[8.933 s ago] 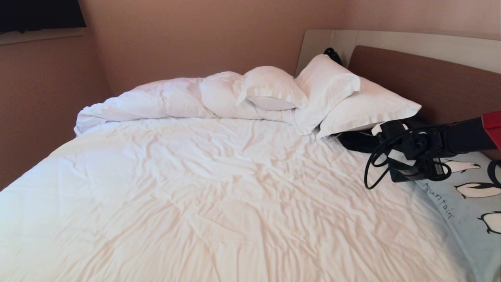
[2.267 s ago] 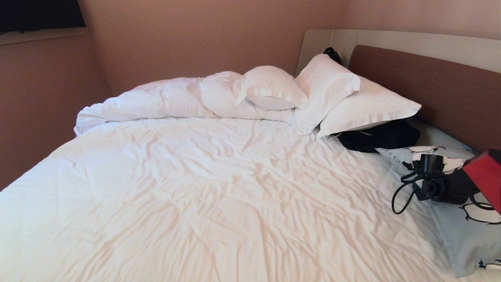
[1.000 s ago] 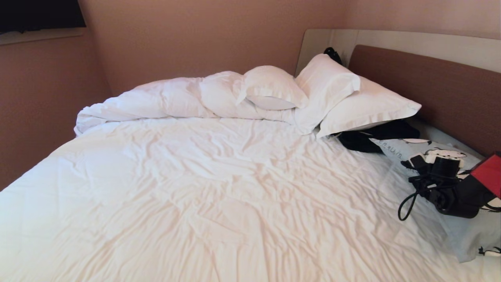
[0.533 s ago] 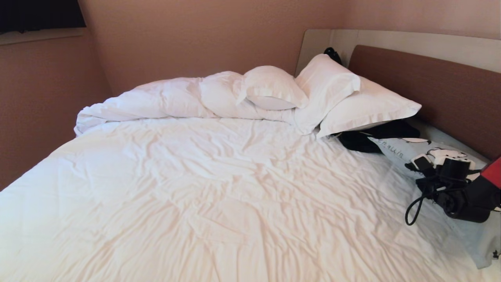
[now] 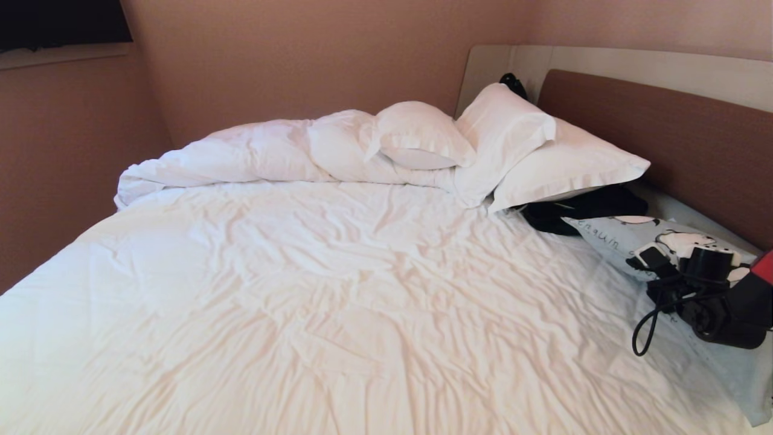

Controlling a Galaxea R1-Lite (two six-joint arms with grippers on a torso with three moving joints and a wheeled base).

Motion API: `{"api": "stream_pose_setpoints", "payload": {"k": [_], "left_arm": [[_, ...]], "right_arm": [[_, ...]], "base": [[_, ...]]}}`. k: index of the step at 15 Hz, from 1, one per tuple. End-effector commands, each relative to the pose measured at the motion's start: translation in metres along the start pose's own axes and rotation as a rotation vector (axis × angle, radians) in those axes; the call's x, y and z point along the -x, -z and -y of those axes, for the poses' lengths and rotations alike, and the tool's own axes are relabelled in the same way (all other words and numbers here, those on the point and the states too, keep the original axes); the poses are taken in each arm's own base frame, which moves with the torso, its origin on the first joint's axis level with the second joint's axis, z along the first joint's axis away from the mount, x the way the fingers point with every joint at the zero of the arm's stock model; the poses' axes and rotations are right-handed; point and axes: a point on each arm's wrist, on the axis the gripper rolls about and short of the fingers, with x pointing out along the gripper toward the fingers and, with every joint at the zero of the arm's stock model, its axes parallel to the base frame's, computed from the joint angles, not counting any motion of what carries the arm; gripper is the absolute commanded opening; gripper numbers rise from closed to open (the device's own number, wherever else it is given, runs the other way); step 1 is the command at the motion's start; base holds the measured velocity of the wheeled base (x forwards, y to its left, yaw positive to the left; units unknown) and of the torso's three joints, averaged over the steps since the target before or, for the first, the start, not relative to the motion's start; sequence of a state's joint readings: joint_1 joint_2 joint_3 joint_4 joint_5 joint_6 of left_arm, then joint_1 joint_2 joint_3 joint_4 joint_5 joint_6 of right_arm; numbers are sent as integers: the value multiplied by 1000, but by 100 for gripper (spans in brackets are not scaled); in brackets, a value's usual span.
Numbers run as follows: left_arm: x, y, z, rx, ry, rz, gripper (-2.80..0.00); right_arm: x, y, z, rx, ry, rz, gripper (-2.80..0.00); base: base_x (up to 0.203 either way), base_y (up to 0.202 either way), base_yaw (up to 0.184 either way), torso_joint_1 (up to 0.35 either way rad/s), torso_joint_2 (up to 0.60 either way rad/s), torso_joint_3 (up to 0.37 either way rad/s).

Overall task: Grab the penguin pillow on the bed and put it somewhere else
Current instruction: Pick up the pillow

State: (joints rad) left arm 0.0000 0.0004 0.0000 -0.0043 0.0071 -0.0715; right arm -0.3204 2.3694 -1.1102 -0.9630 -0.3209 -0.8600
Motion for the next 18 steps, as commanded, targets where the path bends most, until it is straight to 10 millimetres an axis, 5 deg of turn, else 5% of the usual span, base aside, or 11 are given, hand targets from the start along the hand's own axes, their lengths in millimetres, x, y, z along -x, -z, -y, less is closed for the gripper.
{"api": "stream_pose_setpoints", "payload": {"k": [1,7,8,13,18], "left_arm": [[0,1,0,1,-1,-2,-280],[0,1,0,1,-1,-2,-280],[0,0,0,1,-1,-1,-280],[0,0,0,1,-1,-1,-280],[0,0,0,1,-1,-1,-280]], "right_arm": [[0,0,1,7,5,1,-280],[3,3,-1,12,-4,-11,-280],[3,2,-1,10,-1,-8,0],[13,-4,5,5,-5,8,0],[48,-23,10,-13,-67,103,0]], "base": [[0,0,0,0,0,0],[0,0,0,0,0,0],[0,0,0,0,0,0],[0,0,0,0,0,0],[0,0,0,0,0,0]]}}
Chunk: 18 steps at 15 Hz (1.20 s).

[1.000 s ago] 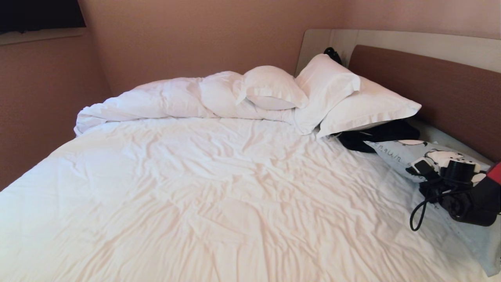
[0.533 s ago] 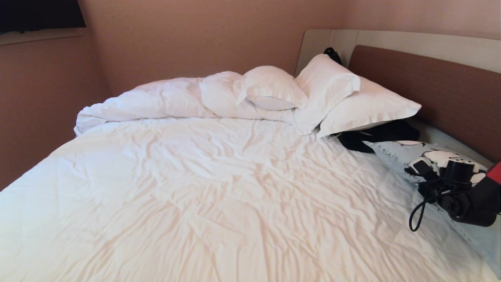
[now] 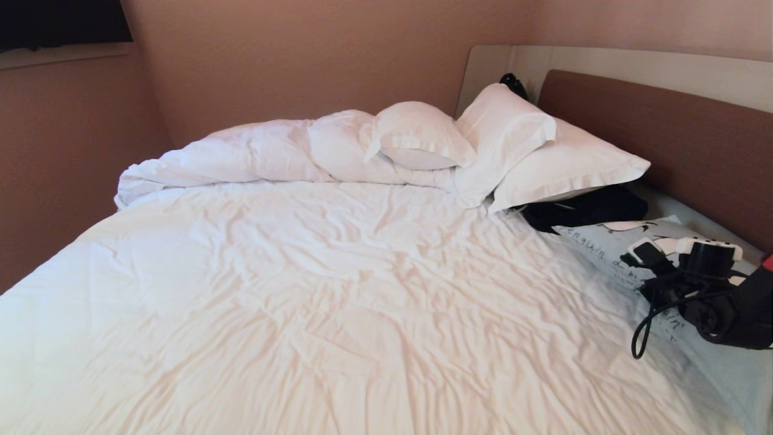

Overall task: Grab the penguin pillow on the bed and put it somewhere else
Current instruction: Pick up the pillow

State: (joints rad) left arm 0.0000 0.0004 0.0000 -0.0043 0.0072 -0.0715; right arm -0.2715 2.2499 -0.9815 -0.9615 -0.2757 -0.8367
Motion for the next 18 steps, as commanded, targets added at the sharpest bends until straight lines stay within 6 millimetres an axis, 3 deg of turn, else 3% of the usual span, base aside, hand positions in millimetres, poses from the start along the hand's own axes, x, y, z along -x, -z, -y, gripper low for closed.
{"api": "stream_pose_setpoints", "payload": {"k": [1,4,10,11,16,18], "left_arm": [[0,0,0,1,0,-1,-280],[0,0,0,1,0,-1,-280],[0,1,0,1,-1,-2,-280],[0,0,0,1,0,-1,-280],[0,0,0,1,0,-1,-280],[0,0,0,1,-1,-1,-280]], "right_arm": [[23,-19,13,-23,3,72,0],[61,-54,34,-155,22,182,0],[52,-107,86,-645,107,340,0],[51,-114,98,-730,100,331,-280],[56,-135,166,-1153,-23,148,-280],[71,-136,176,-1308,-183,-15,-280]], "base": [[0,0,0,0,0,0],[0,0,0,0,0,0],[0,0,0,0,0,0],[0,0,0,0,0,0],[0,0,0,0,0,0],[0,0,0,0,0,0]]}}
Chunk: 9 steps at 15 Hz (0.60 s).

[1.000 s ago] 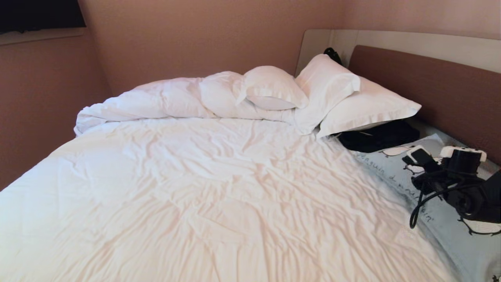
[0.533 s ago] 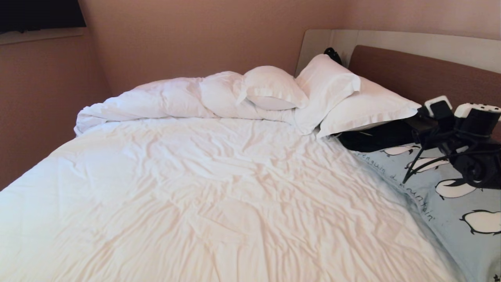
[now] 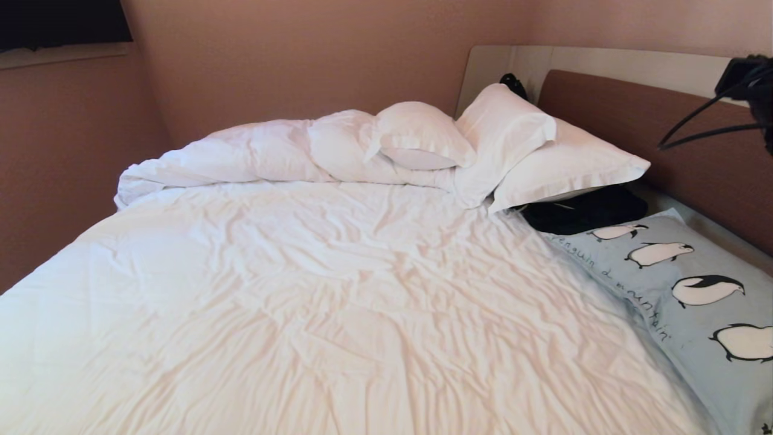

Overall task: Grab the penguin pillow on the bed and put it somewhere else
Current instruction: Pick up the pillow

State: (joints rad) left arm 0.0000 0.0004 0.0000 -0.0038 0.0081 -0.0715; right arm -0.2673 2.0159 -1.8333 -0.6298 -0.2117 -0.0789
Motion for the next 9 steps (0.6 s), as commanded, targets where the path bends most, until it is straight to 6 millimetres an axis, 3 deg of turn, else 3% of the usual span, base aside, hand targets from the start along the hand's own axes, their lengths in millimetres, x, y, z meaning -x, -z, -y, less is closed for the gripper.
{"api": "stream_pose_setpoints", "payload": {"k": [1,3,6,9], "left_arm": [[0,1,0,2,-2,-1,-280],[0,0,0,2,-2,1,-280],[0,1,0,2,-3,0,-280],[0,0,0,2,-3,1,-280]], "right_arm": [[35,43,2,-491,19,-854,-280],[63,12,6,-539,-8,-945,-280],[108,-4,16,-559,-29,-1108,-280],[176,-49,34,-523,-63,-1118,-280]], "base": [[0,0,0,0,0,0],[0,0,0,0,0,0],[0,0,0,0,0,0],[0,0,0,0,0,0]]}}
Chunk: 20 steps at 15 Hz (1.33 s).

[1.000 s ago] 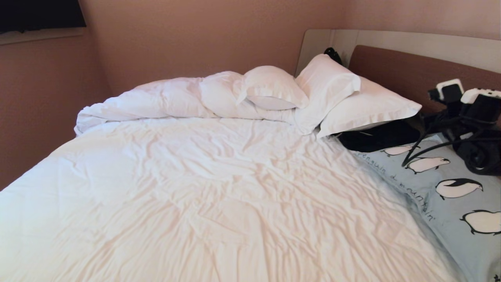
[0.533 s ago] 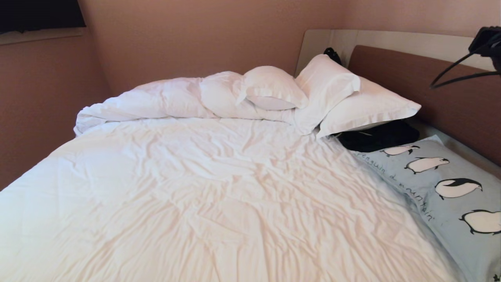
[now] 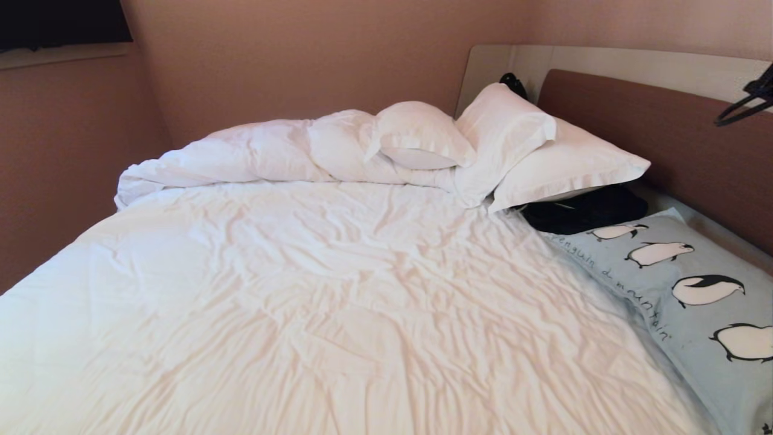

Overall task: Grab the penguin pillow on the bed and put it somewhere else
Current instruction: Pick up the pillow

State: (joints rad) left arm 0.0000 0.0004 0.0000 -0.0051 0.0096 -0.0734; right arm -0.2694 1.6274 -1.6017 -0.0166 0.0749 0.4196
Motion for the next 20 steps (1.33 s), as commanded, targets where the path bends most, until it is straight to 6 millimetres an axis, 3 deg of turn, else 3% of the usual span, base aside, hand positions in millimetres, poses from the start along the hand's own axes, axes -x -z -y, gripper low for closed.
{"api": "stream_pose_setpoints", "payload": {"k": [1,3,5,8,10,14,17,20], "left_arm": [[0,0,0,0,0,0,-280],[0,1,0,0,-1,-3,-280],[0,1,0,0,-1,-2,-280],[0,1,0,0,-1,-3,-280],[0,1,0,0,-1,-2,-280],[0,1,0,0,-1,-2,-280],[0,1,0,0,-1,-3,-280],[0,1,0,0,-1,-2,-280]], "right_arm": [[110,39,6,-159,192,-524,-280],[187,38,0,-88,119,-419,-280],[269,53,0,22,30,-265,-280],[353,98,14,168,-50,-81,-280],[369,124,27,237,-59,-64,-280],[389,132,59,269,-119,-50,-280],[385,153,72,307,-12,-29,-280],[393,137,67,340,-65,273,-280]], "base": [[0,0,0,0,0,0],[0,0,0,0,0,0],[0,0,0,0,0,0],[0,0,0,0,0,0],[0,0,0,0,0,0],[0,0,0,0,0,0],[0,0,0,0,0,0],[0,0,0,0,0,0]]}}
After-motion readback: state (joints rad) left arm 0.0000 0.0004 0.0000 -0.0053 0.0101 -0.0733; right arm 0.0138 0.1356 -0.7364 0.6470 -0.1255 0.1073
